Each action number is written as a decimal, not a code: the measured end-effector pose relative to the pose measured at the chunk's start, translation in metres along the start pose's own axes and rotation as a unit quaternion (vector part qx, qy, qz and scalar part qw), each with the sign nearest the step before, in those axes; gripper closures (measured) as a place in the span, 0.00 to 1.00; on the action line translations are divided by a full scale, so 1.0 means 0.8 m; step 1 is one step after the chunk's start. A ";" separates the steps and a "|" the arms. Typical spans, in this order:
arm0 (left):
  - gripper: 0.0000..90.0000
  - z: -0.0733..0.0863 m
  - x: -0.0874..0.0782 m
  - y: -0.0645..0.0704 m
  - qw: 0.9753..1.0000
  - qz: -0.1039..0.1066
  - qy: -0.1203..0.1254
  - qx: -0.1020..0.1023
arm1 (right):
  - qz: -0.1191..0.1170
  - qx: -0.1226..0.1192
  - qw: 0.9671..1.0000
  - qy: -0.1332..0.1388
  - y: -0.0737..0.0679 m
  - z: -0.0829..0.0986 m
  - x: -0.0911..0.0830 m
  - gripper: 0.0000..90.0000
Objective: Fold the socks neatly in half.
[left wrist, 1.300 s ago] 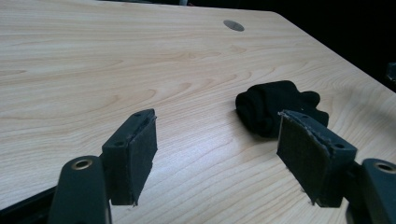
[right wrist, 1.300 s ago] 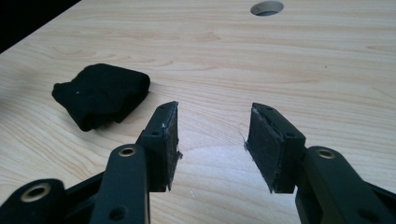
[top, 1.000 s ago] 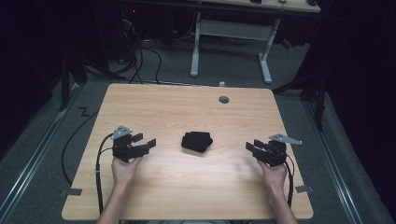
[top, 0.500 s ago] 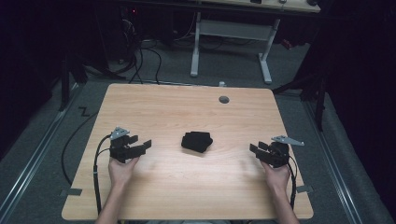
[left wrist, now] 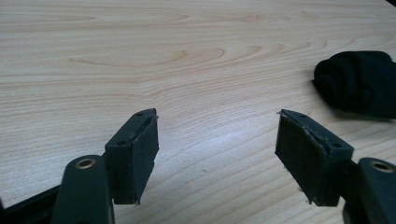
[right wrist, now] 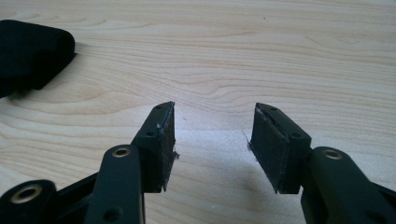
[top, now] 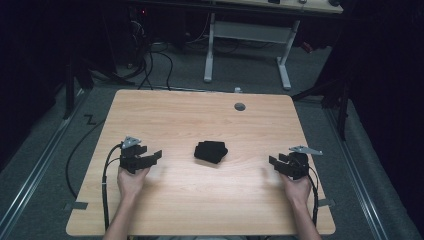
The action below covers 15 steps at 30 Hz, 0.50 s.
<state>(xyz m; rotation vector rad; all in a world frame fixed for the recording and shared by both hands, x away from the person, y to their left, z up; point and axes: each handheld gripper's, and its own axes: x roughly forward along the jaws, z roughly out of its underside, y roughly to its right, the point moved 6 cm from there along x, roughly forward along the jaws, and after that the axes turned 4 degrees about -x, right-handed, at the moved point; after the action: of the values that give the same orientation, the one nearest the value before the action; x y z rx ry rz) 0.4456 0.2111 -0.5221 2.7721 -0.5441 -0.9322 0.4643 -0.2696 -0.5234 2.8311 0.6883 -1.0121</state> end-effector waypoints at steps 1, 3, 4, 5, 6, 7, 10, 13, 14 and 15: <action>0.34 0.000 0.001 -0.001 1.000 -0.001 0.000 -0.002 | 0.000 0.001 1.000 -0.001 0.000 0.000 0.001 0.55; 0.34 0.000 0.002 -0.002 1.000 -0.006 0.000 -0.001 | 0.003 -0.002 1.000 -0.005 0.000 0.001 0.003 0.55; 0.34 0.001 0.004 -0.003 1.000 -0.011 -0.002 -0.001 | 0.005 -0.006 1.000 -0.006 0.001 0.002 0.005 0.55; 0.34 0.001 0.004 -0.003 1.000 -0.011 -0.002 -0.001 | 0.005 -0.006 1.000 -0.006 0.001 0.002 0.005 0.55; 0.34 0.002 0.006 -0.004 1.000 -0.015 -0.004 0.002 | 0.009 -0.006 1.000 -0.009 0.001 0.003 0.007 0.55; 0.34 0.003 0.007 -0.004 1.000 -0.018 -0.006 0.004 | 0.010 -0.006 1.000 -0.009 0.001 0.003 0.009 0.55; 0.34 0.004 0.010 -0.004 1.000 -0.025 -0.011 0.008 | 0.012 -0.006 1.000 -0.013 0.002 0.004 0.012 0.55; 0.34 0.005 0.012 -0.004 0.999 -0.030 -0.012 0.012 | 0.020 -0.013 1.000 -0.015 0.002 0.005 0.014 0.54; 0.34 0.005 0.012 -0.004 0.999 -0.030 -0.012 0.012 | 0.021 -0.014 1.000 -0.016 0.003 0.005 0.014 0.54; 0.34 0.005 0.012 -0.004 0.999 -0.032 -0.013 0.013 | 0.021 -0.014 1.000 -0.016 0.003 0.005 0.014 0.54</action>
<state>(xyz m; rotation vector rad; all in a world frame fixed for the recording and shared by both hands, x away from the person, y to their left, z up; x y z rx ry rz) 0.4510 0.2104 -0.5318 2.8195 -0.4761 -0.9832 0.4707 -0.2680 -0.5339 2.7871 0.6316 -1.0321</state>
